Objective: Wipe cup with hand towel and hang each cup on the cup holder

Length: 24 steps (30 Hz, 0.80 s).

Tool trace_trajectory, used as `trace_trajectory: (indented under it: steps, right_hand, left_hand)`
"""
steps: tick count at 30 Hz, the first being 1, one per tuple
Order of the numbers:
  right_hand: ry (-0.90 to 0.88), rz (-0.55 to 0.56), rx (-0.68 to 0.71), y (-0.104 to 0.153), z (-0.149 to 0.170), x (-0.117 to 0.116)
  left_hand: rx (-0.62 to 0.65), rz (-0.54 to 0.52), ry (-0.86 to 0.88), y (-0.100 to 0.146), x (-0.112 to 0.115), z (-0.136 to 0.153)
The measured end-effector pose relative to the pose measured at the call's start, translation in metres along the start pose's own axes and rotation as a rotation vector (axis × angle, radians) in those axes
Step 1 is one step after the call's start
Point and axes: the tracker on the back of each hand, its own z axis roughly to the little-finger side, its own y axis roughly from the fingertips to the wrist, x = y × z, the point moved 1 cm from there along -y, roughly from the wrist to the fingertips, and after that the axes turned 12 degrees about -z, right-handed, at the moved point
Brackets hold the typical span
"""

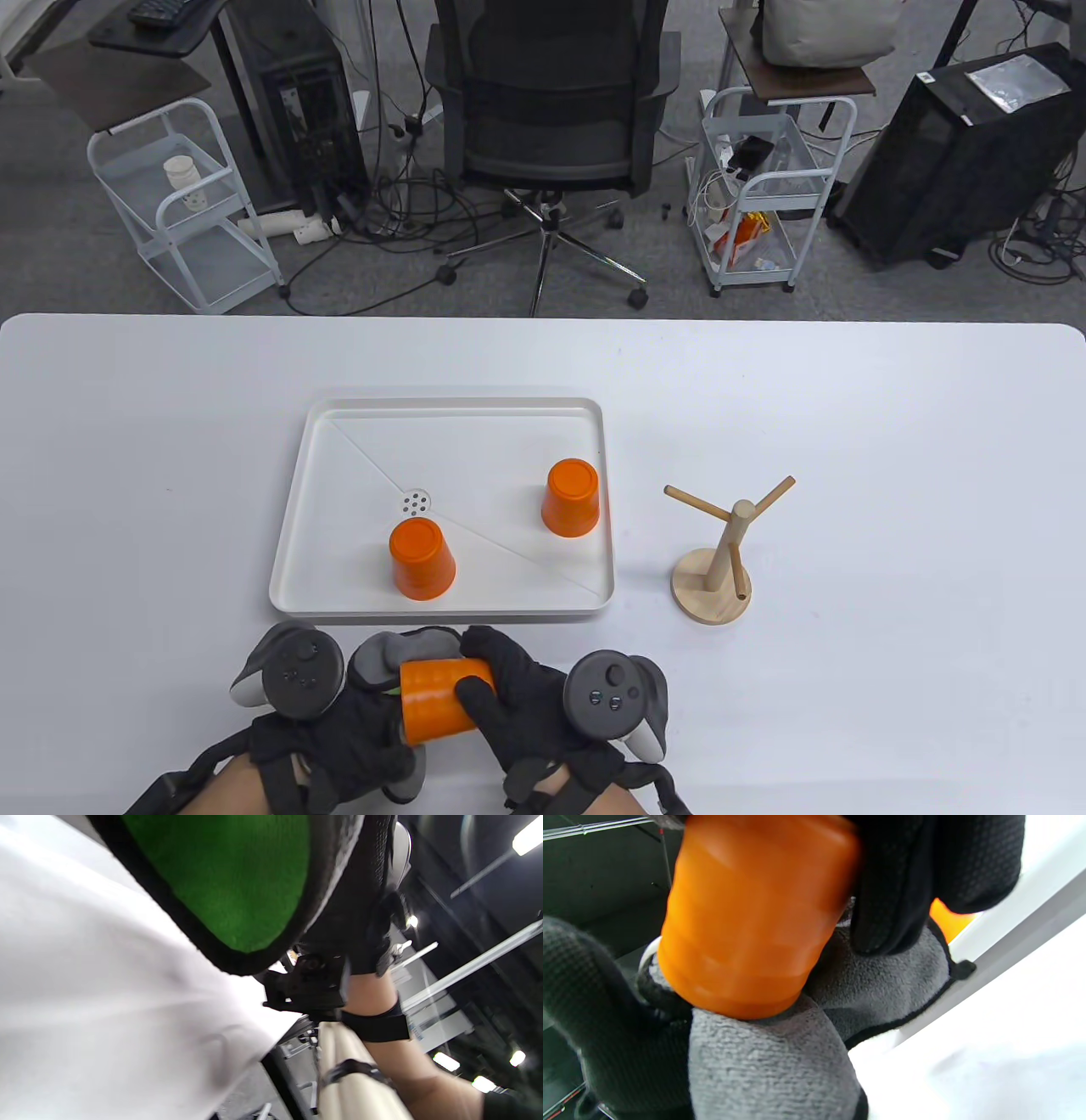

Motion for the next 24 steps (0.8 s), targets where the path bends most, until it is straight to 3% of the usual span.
trace_trajectory:
  steps: [9,12,18,24]
  right_hand:
    - [0.126,-0.019,0.048,0.000,-0.007,-0.006]
    - [0.159,-0.016,0.052,-0.001,-0.008,-0.006]
    - [0.108,-0.002,0.028,0.000,-0.005,-0.003]
    - [0.020,-0.014,-0.006,-0.001,0.001,-0.002]
  left_hand:
    - [-0.028,0.086,0.405,0.000,0.001,0.026]
    - [-0.019,0.106,0.463,0.000,0.001,0.031]
    - [-0.045,0.071,0.314,-0.001,0.000,0.022]
    - [-0.034,0.050,-0.016,0.000,-0.001,0.003]
